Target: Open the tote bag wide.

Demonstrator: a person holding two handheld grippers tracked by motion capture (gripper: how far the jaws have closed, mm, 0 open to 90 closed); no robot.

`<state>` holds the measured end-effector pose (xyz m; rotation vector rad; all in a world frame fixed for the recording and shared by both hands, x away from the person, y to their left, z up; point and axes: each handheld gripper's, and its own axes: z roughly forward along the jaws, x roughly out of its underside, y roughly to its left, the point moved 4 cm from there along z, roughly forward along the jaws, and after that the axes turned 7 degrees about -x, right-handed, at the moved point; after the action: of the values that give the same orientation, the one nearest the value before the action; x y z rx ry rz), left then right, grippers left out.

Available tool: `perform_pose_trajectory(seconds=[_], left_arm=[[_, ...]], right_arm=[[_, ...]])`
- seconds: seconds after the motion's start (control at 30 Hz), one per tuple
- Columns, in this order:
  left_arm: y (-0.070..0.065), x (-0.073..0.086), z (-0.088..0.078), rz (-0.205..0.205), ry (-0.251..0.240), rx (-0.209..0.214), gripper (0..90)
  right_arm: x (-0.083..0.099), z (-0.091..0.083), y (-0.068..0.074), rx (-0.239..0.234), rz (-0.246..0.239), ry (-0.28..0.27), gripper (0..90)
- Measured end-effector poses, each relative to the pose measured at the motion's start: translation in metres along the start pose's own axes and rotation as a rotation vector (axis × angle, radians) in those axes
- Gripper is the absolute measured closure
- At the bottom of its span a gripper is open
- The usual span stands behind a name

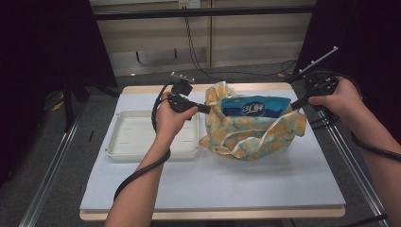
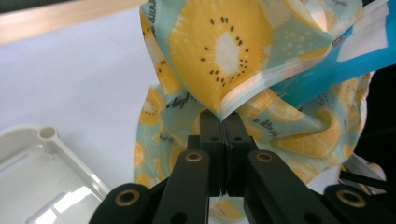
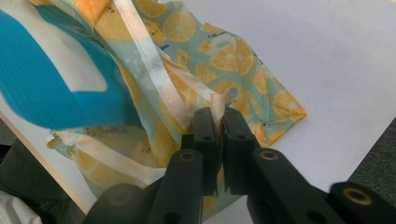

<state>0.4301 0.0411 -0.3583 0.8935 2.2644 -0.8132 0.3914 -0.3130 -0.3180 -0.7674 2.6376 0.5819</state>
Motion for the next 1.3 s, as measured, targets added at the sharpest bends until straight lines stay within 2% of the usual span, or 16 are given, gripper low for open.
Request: perform_pose_trajectory(seconds=[0.07, 0.13, 0.17, 0.2, 0.27, 0.3, 0.4, 0.47, 0.63, 0.87, 0.9, 1.1, 1.13, 1.17, 1.27, 1.3], left_arm=[[0.000, 0.002, 0.000, 0.010, 0.023, 0.004, 89.9], [-0.001, 0.004, 0.002, 0.001, 0.040, 0.020, 90.0], [-0.002, 0.005, 0.002, -0.013, 0.036, 0.020, 90.0], [-0.002, 0.005, 0.002, -0.003, 0.042, 0.024, 90.0], [-0.004, 0.006, 0.002, -0.016, 0.032, 0.030, 90.0], [-0.003, 0.005, 0.001, -0.001, 0.037, 0.025, 90.0], [-0.006, 0.004, -0.002, -0.014, 0.031, 0.036, 90.0], [-0.008, 0.003, -0.004, -0.002, 0.034, 0.039, 90.0], [-0.012, 0.002, -0.006, 0.010, 0.040, 0.029, 90.0], [-0.012, 0.003, -0.002, 0.004, 0.032, 0.038, 90.0], [-0.012, 0.003, -0.001, 0.000, 0.030, 0.034, 90.0], [-0.007, 0.005, -0.004, 0.002, 0.031, 0.026, 89.8], [-0.007, 0.005, -0.004, -0.013, 0.022, 0.023, 89.5], [-0.006, 0.005, -0.005, 0.003, 0.024, 0.022, 88.2], [-0.007, 0.004, -0.007, 0.006, 0.015, 0.030, 82.4], [-0.007, 0.003, -0.007, 0.007, 0.008, 0.020, 77.5]], right_arm=[[0.003, 0.000, -0.001, 0.004, 0.007, 0.008, 82.0], [0.006, 0.000, -0.002, 0.013, 0.011, 0.005, 78.5], [0.007, -0.001, -0.002, 0.015, 0.006, 0.003, 76.7], [0.008, -0.002, -0.002, 0.016, 0.008, -0.001, 74.5], [0.009, -0.004, -0.002, 0.025, 0.002, -0.007, 71.7], [0.010, -0.006, -0.002, 0.024, 0.012, -0.006, 69.0], [0.012, -0.011, -0.001, 0.030, 0.020, -0.027, 59.1], [0.013, -0.013, 0.000, 0.028, 0.045, -0.037, 51.9], [0.015, -0.016, 0.004, 0.022, 0.048, -0.040, 46.1], [0.016, -0.007, 0.007, 0.011, 0.060, -0.025, 48.8], [0.017, -0.004, 0.006, 0.010, 0.069, -0.027, 52.6], [0.015, 0.007, 0.006, -0.005, 0.068, -0.005, 58.3], [0.014, 0.008, 0.007, -0.016, 0.063, -0.003, 60.7], [0.014, 0.009, 0.007, -0.015, 0.061, -0.004, 62.9], [0.013, 0.011, 0.008, -0.014, 0.059, 0.011, 67.2], [0.013, 0.012, 0.008, -0.014, 0.056, 0.015, 69.2]])
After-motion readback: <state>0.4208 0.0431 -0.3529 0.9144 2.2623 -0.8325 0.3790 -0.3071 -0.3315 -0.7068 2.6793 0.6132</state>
